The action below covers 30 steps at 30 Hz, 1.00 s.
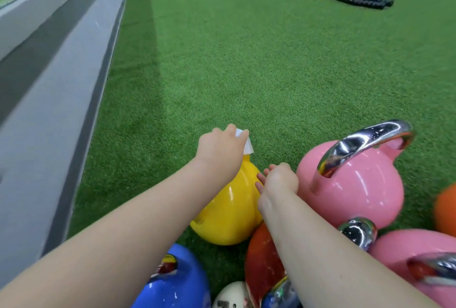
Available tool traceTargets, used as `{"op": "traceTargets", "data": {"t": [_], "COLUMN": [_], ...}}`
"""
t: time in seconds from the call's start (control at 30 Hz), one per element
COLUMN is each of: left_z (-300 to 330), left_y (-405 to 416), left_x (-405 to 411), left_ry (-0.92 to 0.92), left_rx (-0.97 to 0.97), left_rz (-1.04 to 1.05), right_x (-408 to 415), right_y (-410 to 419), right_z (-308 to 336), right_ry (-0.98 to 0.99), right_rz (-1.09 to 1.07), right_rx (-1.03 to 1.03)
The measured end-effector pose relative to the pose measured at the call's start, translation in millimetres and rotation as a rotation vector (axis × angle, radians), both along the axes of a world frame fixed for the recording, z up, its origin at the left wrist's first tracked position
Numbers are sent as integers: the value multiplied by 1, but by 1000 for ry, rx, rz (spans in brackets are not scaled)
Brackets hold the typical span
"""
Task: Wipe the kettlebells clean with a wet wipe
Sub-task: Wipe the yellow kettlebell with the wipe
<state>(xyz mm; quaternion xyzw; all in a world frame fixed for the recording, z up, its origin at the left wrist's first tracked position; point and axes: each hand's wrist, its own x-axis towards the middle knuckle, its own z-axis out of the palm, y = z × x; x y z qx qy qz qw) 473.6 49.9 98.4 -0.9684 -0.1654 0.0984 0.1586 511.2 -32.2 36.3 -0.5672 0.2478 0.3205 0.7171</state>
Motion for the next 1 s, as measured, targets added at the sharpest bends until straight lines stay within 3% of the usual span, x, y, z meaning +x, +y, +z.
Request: {"op": "traceTargets", "data": {"t": [0.2, 0.33, 0.4, 0.53, 0.67, 0.77, 0.87, 1.0], "left_z": [-51, -80, -83, -71, -72, -77, -79, -81], "left_y": [-3, -13, -18, -13, -7, -8, -9, -7], "left_x": [-70, -93, -101, -103, -89, -79, -76, -74], "left_ry": [-459, -596, -730, -1016, -1309, -1420, -1462, -1467], "left_rx": [-82, -121, -307, -864, -1432, -1404, -1383, -1348], "left_rz": [36, 85, 167, 527, 1047, 1249, 1247, 1232], "right_x": [-9, -14, -22, -45, -56, -60, -64, -59], "right_y": [7, 14, 14, 20, 36, 48, 57, 64], "right_z": [6, 12, 17, 22, 26, 29, 30, 27], "right_ry": [-122, -169, -181, -348, -474, -506, -611, -594], "right_rz": [14, 98, 209, 413, 487, 529, 539, 561], "right_rx": [-82, -130, -55, 21, -49, -151, -325, -379]}}
